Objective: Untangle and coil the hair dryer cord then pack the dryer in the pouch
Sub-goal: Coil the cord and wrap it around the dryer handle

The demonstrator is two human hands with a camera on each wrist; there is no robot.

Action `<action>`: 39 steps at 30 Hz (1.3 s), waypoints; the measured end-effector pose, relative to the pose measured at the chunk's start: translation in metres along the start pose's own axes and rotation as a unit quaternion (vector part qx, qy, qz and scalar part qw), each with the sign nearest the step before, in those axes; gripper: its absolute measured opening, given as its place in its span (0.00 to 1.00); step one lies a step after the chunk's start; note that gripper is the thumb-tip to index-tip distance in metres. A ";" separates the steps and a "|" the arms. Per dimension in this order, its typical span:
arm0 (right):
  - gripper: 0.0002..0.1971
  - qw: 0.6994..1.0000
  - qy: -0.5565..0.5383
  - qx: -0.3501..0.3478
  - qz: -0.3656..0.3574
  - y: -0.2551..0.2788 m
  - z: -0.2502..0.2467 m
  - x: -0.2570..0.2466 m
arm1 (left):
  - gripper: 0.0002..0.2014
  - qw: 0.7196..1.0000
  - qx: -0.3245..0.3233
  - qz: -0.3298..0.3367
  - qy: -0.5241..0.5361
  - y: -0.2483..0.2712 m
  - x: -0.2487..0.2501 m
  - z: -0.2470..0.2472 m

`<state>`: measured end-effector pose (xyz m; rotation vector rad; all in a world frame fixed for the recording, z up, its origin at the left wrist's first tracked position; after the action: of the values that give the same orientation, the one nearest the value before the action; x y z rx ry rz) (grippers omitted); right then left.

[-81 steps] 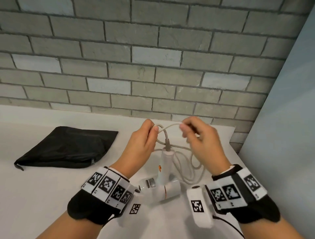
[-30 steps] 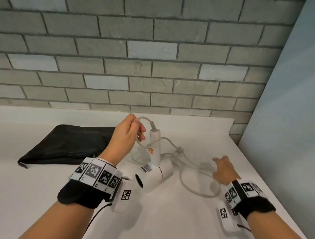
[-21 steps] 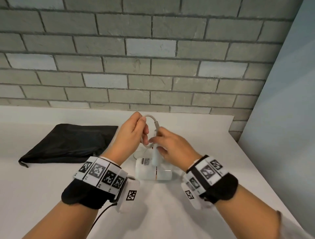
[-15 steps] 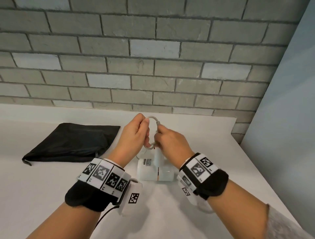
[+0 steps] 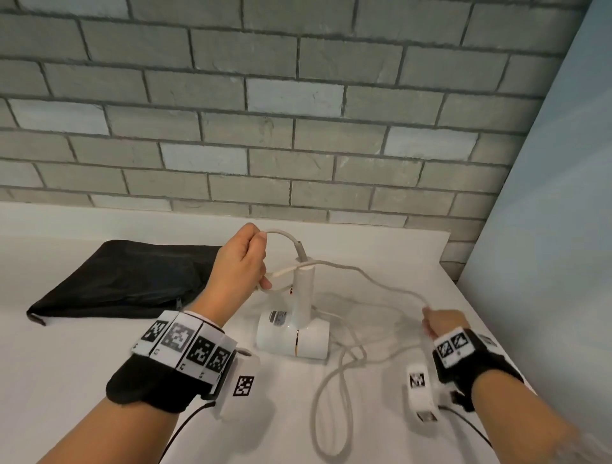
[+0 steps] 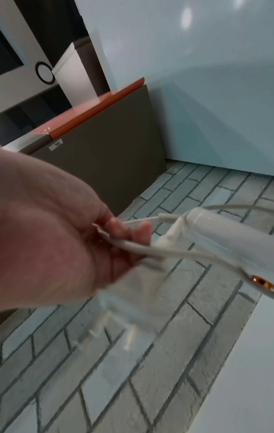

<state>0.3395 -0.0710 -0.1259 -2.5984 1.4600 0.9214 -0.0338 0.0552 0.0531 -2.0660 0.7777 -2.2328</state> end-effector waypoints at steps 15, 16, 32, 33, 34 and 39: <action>0.10 0.829 0.154 0.052 -0.535 0.186 0.010 -0.222 | 0.16 0.999 -0.027 0.018 -0.025 0.004 0.007 0.005; 0.11 0.830 0.113 0.040 -0.545 0.190 0.003 -0.221 | 0.15 0.998 -0.026 0.028 -0.040 0.004 0.009 0.004; 0.14 0.898 -0.296 0.091 -0.312 0.120 -0.083 -0.103 | 0.13 0.954 0.035 0.172 -0.244 -0.007 0.034 -0.013; 0.15 0.903 -0.283 0.082 -0.313 0.119 -0.076 -0.105 | 0.12 0.949 0.047 0.179 -0.254 -0.006 0.038 -0.013; 0.15 0.913 -0.243 0.067 -0.320 0.120 -0.064 -0.111 | 0.12 0.947 0.054 0.181 -0.261 -0.004 0.040 -0.014; 0.21 0.933 0.073 -0.061 -0.348 0.141 0.024 -0.140 | 0.11 0.927 0.040 0.197 -0.318 -0.002 0.054 0.001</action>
<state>0.1631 -0.0349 -0.0385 -2.9690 0.3988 0.7381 -0.0397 0.0391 0.1039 -2.1473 0.9016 -1.2536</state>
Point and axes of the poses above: each hand's wrist, its own y-axis away from the middle knuckle, its own z-axis out of the palm, x = y × z, the point moved 10 cm from there along -y, towards the middle knuckle, and after that the axes turned 15 degrees about y, right-handed, at the moved point
